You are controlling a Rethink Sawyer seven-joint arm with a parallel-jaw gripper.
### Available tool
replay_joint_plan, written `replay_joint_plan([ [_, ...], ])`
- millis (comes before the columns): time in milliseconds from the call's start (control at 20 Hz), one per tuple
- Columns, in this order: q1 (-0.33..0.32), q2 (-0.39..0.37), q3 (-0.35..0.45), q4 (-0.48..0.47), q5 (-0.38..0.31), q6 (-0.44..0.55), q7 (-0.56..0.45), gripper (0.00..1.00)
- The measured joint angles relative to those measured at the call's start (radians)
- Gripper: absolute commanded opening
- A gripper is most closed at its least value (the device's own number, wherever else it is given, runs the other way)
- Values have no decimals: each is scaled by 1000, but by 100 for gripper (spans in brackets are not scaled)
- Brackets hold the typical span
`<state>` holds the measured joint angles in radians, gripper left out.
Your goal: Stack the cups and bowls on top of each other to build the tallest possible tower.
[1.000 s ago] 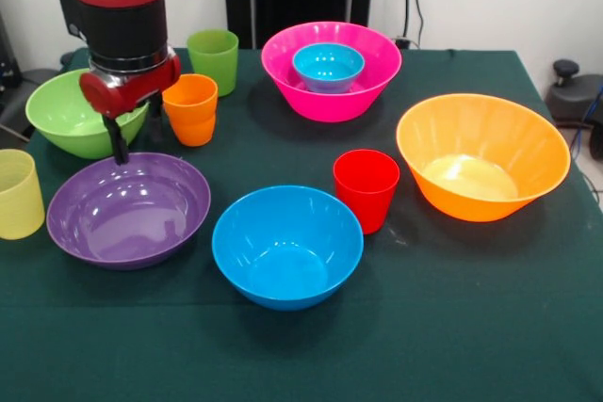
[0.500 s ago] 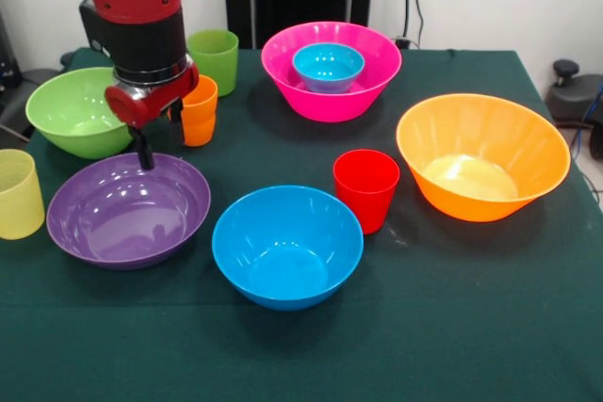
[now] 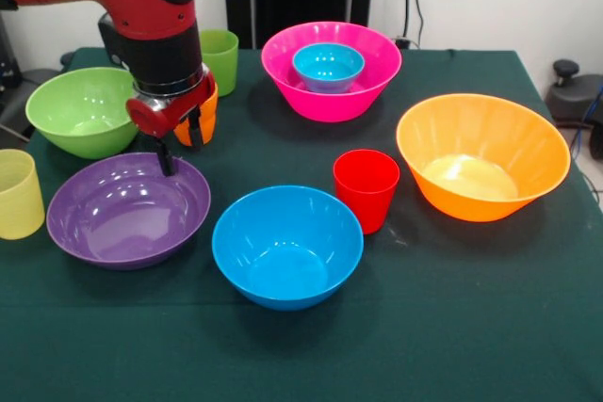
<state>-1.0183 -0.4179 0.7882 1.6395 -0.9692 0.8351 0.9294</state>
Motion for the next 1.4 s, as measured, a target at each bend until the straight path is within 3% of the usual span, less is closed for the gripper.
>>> replay_joint_plan([
  [1400, 0, 14, 7, 0, -1, 0, 0, 100],
])
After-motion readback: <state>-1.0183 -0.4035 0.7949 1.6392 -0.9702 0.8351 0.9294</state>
